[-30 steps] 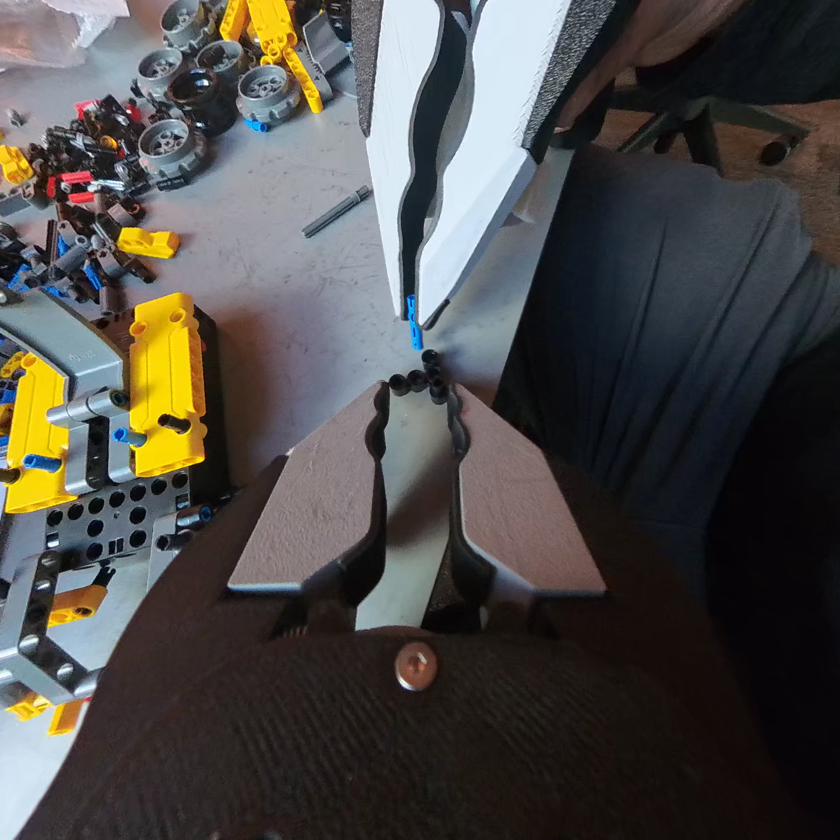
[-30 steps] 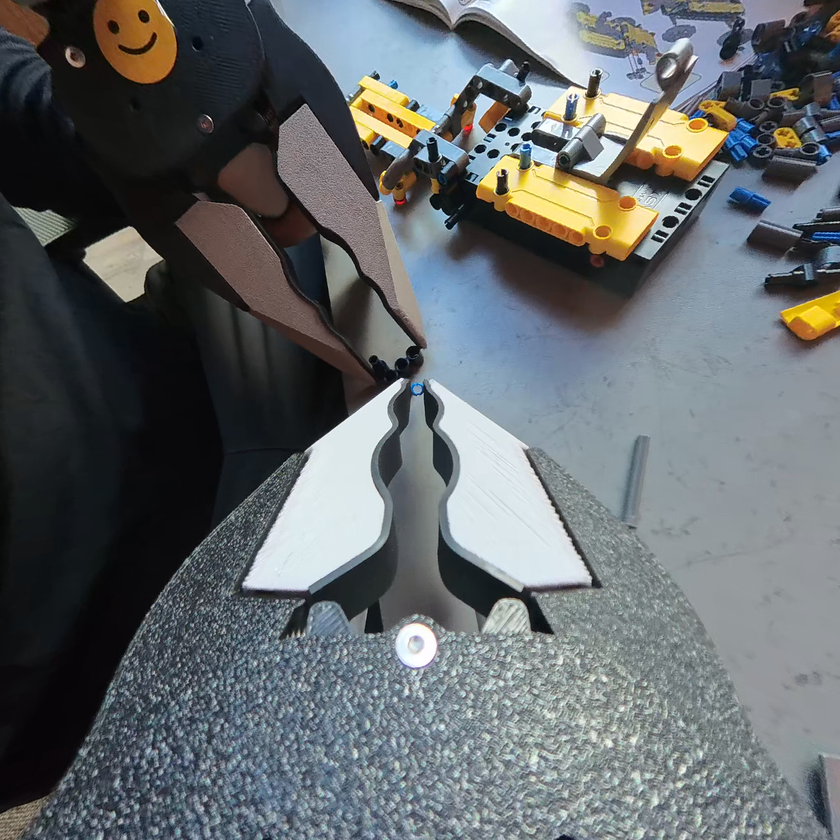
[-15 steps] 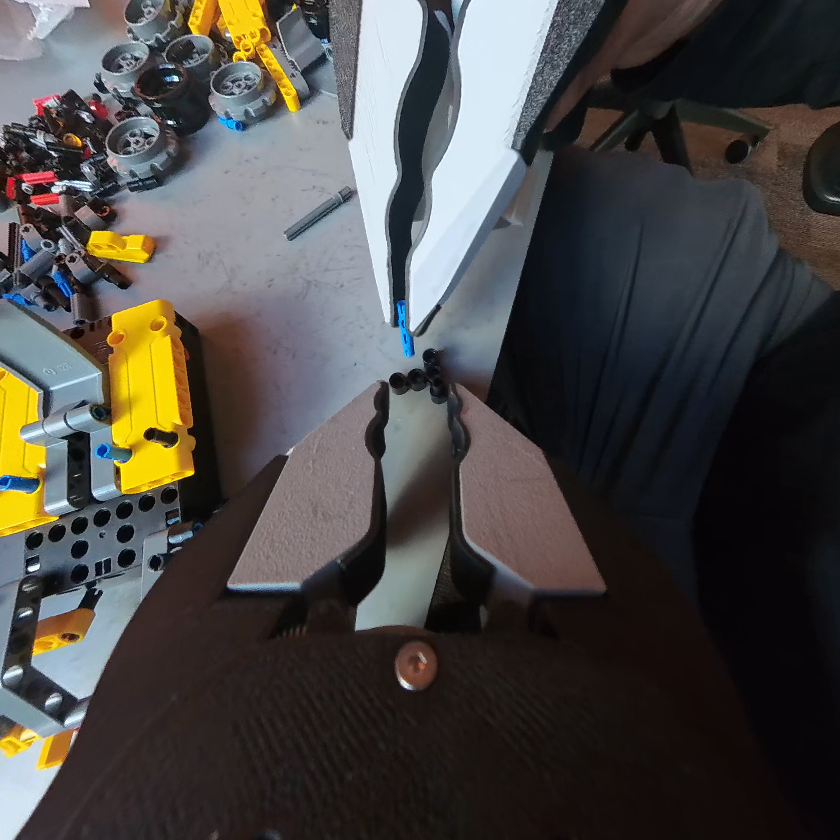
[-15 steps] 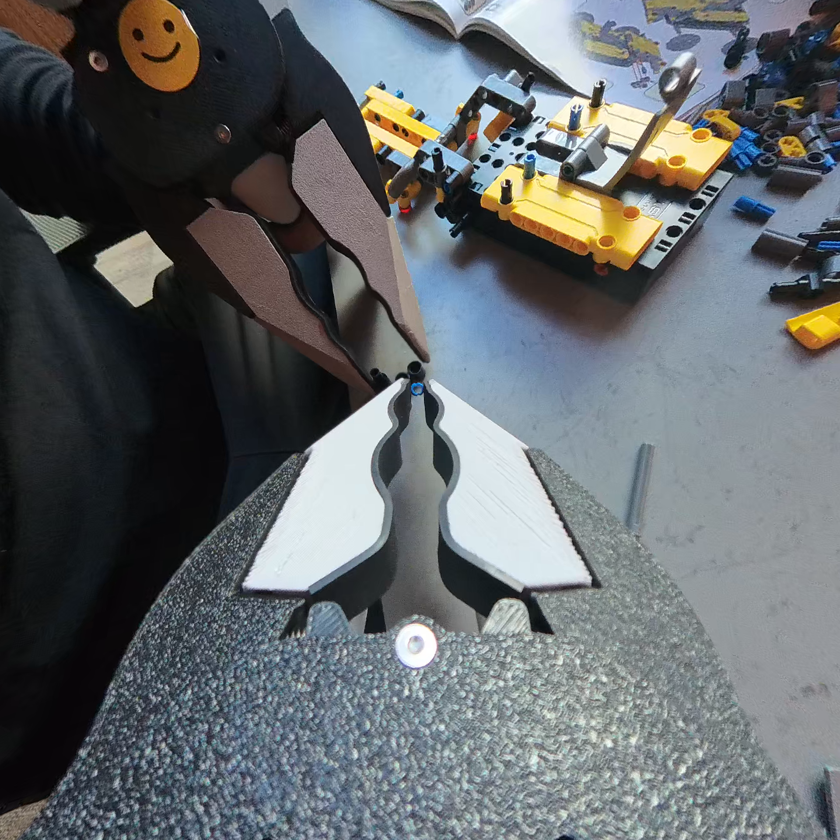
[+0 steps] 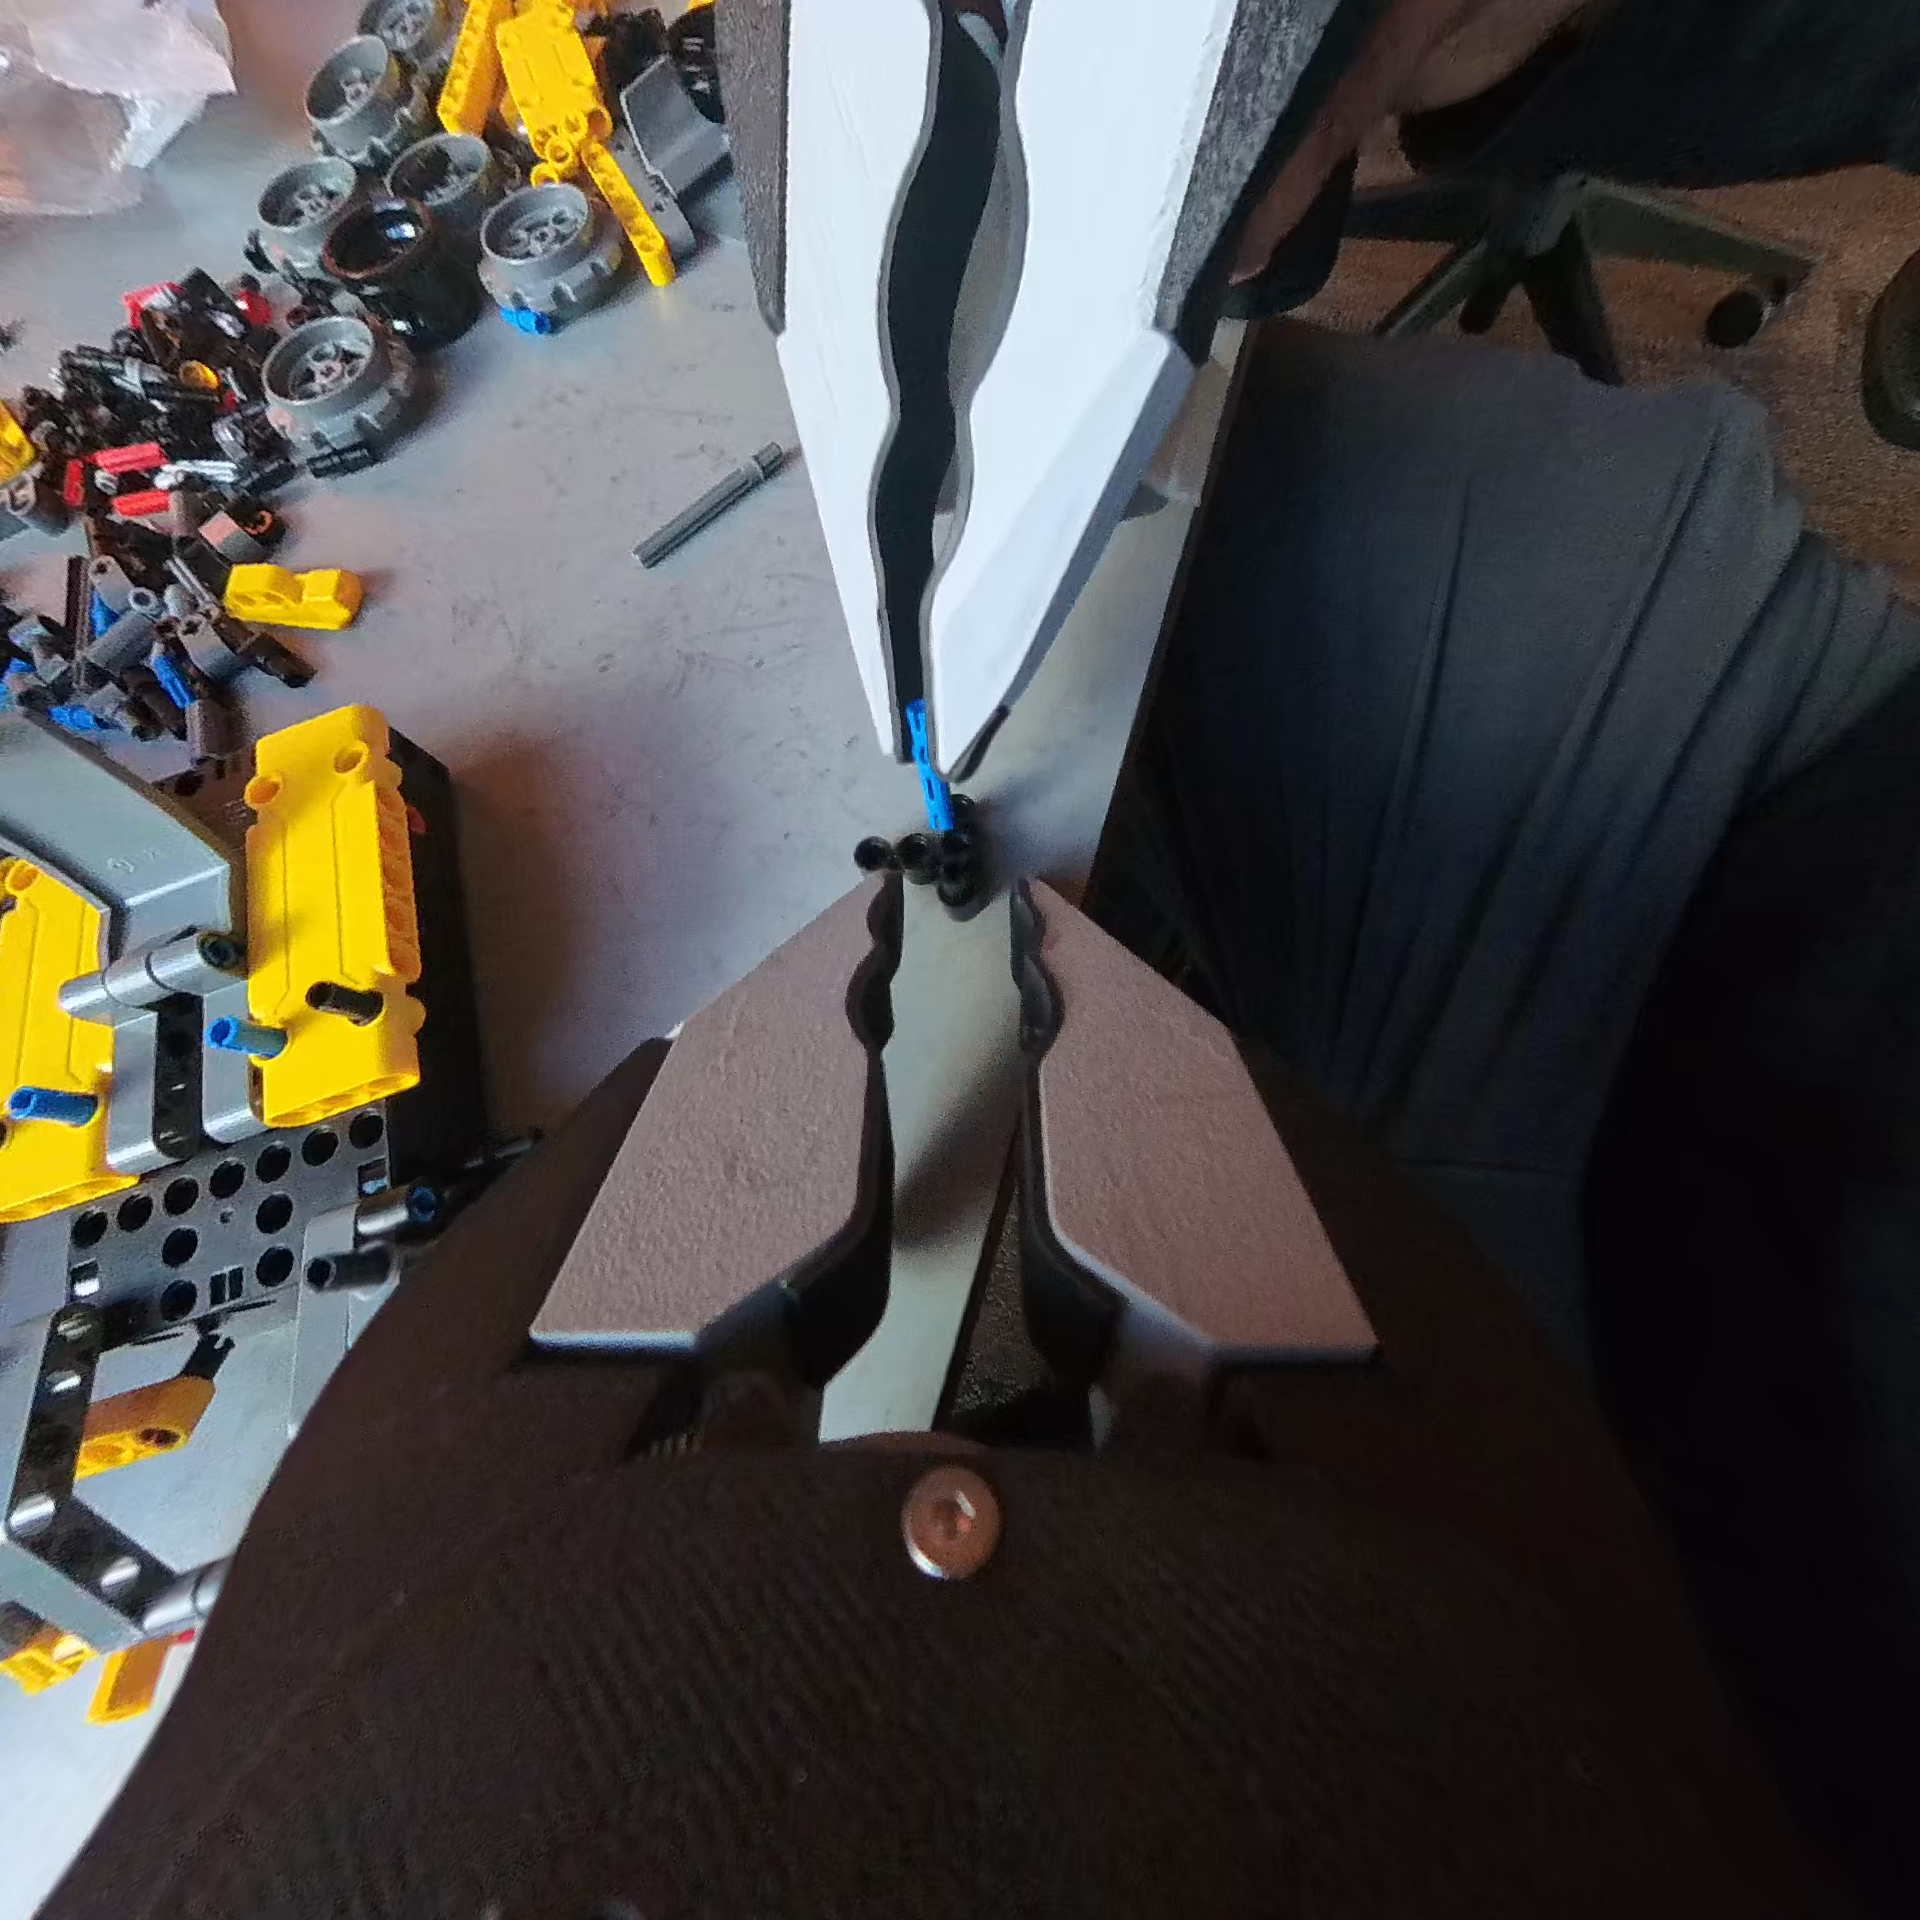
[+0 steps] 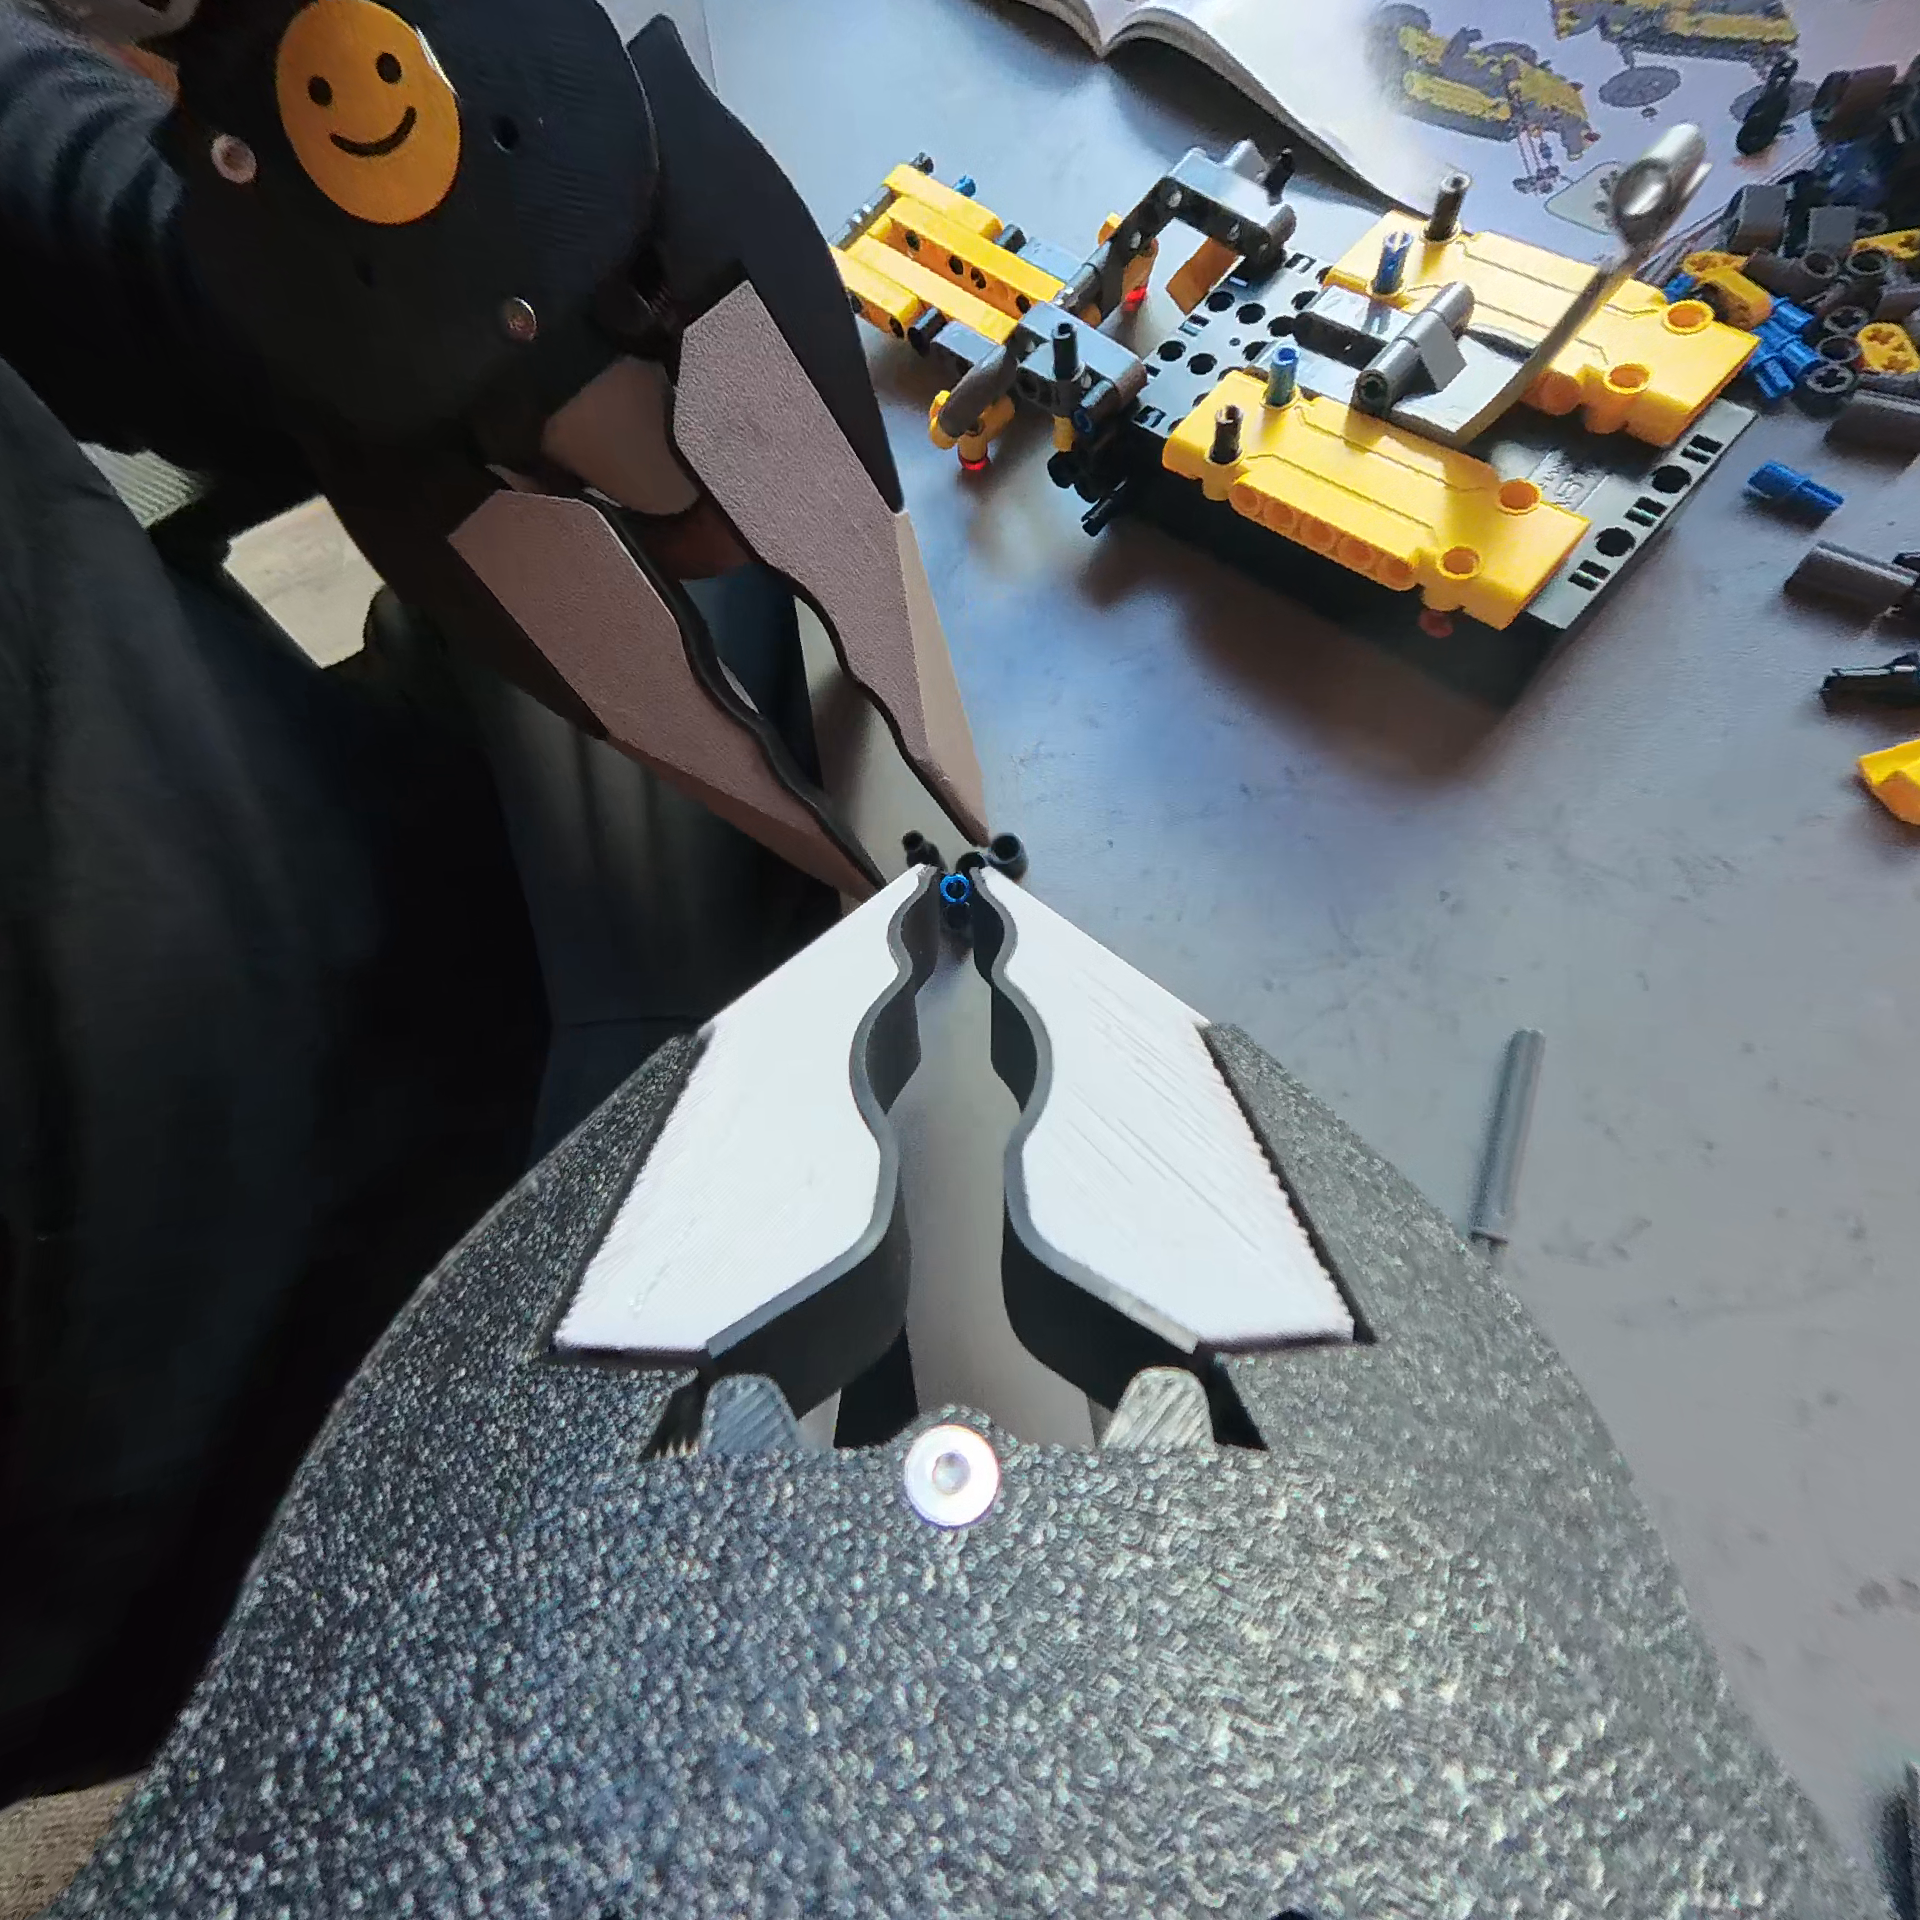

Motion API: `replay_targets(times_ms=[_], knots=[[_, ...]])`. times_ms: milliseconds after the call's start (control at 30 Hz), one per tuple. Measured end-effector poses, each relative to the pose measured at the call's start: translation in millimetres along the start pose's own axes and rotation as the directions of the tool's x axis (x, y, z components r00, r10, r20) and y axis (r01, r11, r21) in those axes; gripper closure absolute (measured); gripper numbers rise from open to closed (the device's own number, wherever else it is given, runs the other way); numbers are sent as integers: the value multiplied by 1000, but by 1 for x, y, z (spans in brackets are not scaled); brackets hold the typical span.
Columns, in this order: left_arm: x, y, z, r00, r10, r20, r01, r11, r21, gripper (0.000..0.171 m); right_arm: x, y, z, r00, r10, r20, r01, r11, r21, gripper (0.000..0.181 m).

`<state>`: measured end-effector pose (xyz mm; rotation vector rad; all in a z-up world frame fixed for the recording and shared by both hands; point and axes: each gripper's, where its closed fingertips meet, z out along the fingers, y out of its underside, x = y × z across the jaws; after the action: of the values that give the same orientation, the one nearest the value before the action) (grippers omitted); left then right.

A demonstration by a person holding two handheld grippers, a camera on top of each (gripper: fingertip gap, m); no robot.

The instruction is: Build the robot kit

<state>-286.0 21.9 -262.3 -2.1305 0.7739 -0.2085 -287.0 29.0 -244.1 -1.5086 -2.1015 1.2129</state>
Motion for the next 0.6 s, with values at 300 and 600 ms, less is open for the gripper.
replay_targets(times_ms=[300, 600], knots=[[-2, -3, 5, 1000, 14, 5, -14, 1000, -3, 167, 0, 0, -1, 998, -55, -28, 54, 998, -38, 176], [-2, -3, 5, 999, -20, -31, 20, 1000, -3, 167, -4, 2, 1, 985, -169, -42, 161, 974, -162, 176]])
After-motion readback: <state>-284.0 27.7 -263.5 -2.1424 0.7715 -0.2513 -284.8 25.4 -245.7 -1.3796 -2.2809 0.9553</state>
